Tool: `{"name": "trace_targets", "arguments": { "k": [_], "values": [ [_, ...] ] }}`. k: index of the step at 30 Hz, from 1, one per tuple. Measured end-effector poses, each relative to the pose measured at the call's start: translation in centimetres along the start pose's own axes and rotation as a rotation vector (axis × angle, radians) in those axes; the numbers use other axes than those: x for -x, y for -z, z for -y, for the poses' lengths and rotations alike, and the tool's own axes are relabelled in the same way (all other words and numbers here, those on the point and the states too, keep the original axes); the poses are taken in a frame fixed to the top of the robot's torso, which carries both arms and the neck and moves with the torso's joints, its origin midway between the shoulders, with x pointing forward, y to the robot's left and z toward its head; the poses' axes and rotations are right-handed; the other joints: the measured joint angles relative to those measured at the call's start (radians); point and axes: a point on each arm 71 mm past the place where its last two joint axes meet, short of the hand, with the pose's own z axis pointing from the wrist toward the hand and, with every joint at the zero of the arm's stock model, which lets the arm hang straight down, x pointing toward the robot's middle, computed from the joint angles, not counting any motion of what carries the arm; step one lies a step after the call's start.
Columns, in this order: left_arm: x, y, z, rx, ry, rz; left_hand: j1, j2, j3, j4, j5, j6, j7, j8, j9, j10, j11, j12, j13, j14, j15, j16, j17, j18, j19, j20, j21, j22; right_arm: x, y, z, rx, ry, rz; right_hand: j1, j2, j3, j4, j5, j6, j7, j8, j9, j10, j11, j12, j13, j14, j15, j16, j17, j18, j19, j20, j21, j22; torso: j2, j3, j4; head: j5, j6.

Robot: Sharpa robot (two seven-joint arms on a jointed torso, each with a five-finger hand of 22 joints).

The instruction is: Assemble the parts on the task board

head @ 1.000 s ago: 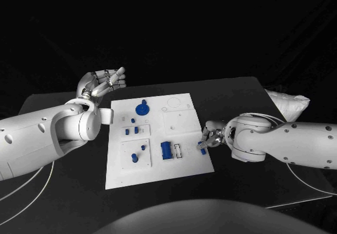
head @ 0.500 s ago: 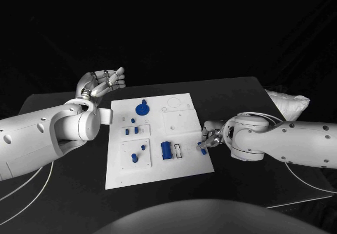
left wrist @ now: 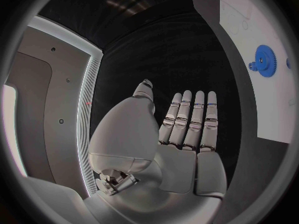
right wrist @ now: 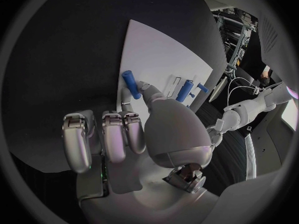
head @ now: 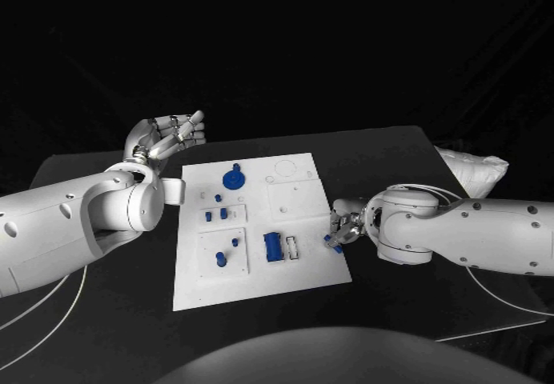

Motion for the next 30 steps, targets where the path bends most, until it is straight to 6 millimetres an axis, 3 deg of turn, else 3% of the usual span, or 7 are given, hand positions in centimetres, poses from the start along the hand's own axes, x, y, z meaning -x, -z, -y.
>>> {"name": "trace_targets", "arguments": {
  "k": [7,14,18,21,22,26,30],
  "values": [
    [0.06,0.02,0.0,0.001,0.0,0.001,0.0,0.0,0.0,0.0,0.0,0.0,0.0,0.0,0.0,0.0,0.0,0.0,0.0,0.0,0.0,0.0,0.0,0.0,0.0,0.0,0.0,0.0,-0.03,0.09,0.16,-0.001,-0.038,-0.001,0.0,0.0,0.027,0.017,0.03,0.018,0.011,-0.034,0.0,0.0,0.0,0.0,0.0,-0.003,0.004,0.0,0.0,0.0,0.0,0.0,0.0,0.0,0.0,0.0001,0.0001,0.003,0.0],
    [0.14,0.04,-0.01,0.001,-0.001,0.002,0.0,0.0,0.0,0.0,0.0,0.0,0.0,0.0,0.0,0.0,0.0,0.0,0.0,0.0,0.0,0.0,0.0,0.0,0.0,0.0,0.0,0.0,-0.48,0.35,0.39,0.008,-0.139,-0.025,0.011,0.011,0.037,0.021,0.002,0.032,0.024,-0.062,-0.002,0.001,0.001,0.0,0.0,-0.004,0.011,0.0,0.0,0.0,0.0,0.007,0.0,0.0,0.001,0.0004,0.0001,0.008,0.0],
    [0.15,0.01,-0.02,0.001,-0.001,0.003,0.0,0.0,0.0,0.0,0.0,0.0,0.0,0.0,0.0,0.0,0.0,0.0,0.0,0.0,0.0,0.0,0.0,0.0,0.0,0.0,0.0,0.0,-0.7,0.54,0.18,0.028,-0.195,-0.037,0.01,0.01,0.037,0.021,-0.007,0.046,0.018,-0.065,-0.164,0.001,0.001,0.0,0.0,-0.004,0.011,0.0,0.0,0.0,0.0,0.007,0.0,0.0,0.001,0.0005,0.0001,0.008,0.0],
    [0.12,0.0,-0.02,0.001,-0.001,0.003,0.0,0.0,0.0,0.0,0.0,0.0,0.0,0.0,0.0,0.0,0.0,0.0,0.0,0.0,0.0,0.0,0.0,0.0,0.0,0.0,0.0,0.0,-0.65,0.63,-0.09,0.05,-0.234,-0.04,0.01,0.01,0.043,0.018,-0.009,0.065,0.006,-0.065,-0.463,0.001,0.001,0.0,0.0,-0.004,0.011,0.0,0.0,0.0,0.0,0.007,0.0,0.0,0.001,0.0005,0.0001,0.01,0.0],
    [0.12,0.0,-0.02,0.001,-0.001,0.002,0.0,0.0,0.0,0.0,0.0,0.0,0.0,0.0,0.0,0.0,0.0,0.0,0.0,0.0,0.0,0.0,0.0,0.0,0.0,0.0,0.0,0.0,-0.62,0.64,-0.17,0.057,-0.246,-0.04,0.01,0.01,0.052,0.008,-0.011,0.066,0.005,-0.074,-0.514,0.001,0.001,0.0,0.0,-0.004,0.011,0.0,0.0,0.0,0.0,0.007,0.0,0.0,0.001,0.0005,0.0001,0.011,0.0],
    [0.11,-0.02,-0.02,0.002,-0.001,0.002,0.0,0.0,0.0,0.0,0.0,0.0,0.0,0.0,0.0,0.0,0.0,0.0,0.0,0.0,0.0,0.0,0.0,0.0,0.0,0.0,0.0,0.0,-0.68,0.61,-0.32,0.079,-0.3,-0.05,0.002,0.002,0.116,-0.055,-0.013,0.066,0.005,-0.079,-0.544,0.001,0.001,0.0,0.0,-0.004,0.011,0.0,0.0,0.0,0.0,0.007,0.0,0.0,0.001,0.0007,0.0002,0.012,0.0],
    [0.11,-0.03,-0.03,0.002,-0.001,0.003,0.0,0.0,0.0,0.0,0.0,0.0,0.0,0.0,0.0,0.0,0.0,0.0,0.0,0.0,0.0,0.0,0.0,0.0,0.0,0.0,0.0,-0.001,-0.57,0.56,-0.32,0.092,-0.359,-0.065,0.002,0.002,0.119,-0.058,-0.018,0.065,0.005,-0.079,-0.544,0.001,0.001,0.0,0.0,-0.004,0.011,0.0,0.0,0.0,0.0,0.007,0.0,0.0,0.001,0.0008,0.0002,0.015,0.0]
  ]
}}
